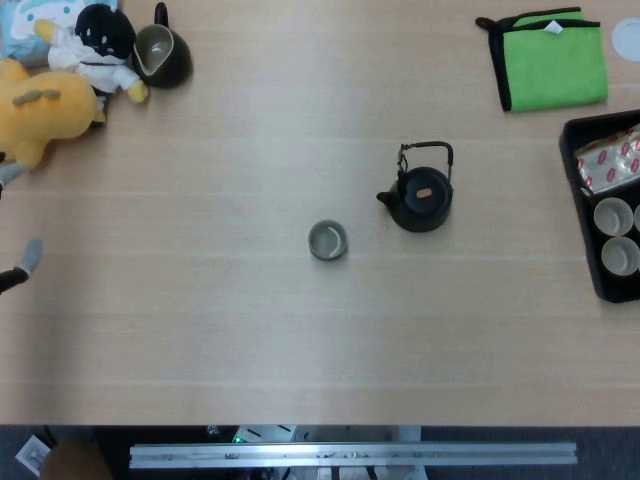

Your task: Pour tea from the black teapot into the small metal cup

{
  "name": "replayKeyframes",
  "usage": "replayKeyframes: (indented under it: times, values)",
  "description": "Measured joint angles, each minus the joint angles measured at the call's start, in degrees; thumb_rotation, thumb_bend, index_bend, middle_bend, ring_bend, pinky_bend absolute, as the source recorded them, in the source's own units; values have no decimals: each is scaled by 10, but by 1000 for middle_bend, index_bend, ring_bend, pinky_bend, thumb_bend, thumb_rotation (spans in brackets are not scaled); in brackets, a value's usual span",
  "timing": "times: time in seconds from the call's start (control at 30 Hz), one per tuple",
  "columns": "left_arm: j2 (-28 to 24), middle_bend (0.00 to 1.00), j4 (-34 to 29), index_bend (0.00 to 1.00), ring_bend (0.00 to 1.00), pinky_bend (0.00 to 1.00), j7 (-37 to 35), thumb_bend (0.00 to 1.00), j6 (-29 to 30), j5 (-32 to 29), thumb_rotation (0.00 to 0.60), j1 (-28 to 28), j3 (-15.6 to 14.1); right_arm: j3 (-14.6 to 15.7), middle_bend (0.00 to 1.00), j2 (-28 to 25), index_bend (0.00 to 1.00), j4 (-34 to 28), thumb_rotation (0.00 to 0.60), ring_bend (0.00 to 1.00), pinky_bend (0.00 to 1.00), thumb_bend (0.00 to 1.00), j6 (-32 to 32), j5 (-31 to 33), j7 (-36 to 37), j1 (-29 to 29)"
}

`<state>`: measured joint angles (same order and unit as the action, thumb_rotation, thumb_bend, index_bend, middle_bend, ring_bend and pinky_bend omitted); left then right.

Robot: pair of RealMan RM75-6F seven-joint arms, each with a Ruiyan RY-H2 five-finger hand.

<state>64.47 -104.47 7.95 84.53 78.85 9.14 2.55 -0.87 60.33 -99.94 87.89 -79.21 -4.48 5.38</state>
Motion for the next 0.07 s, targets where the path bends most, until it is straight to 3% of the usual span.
replayKeyframes:
  times: [0.07]
  values:
    - [0, 137, 1, 188, 149, 77, 0, 292, 0, 0, 600, -1, 1, -2, 307, 2, 372, 2, 600, 144, 0, 30, -5, 0, 2, 0]
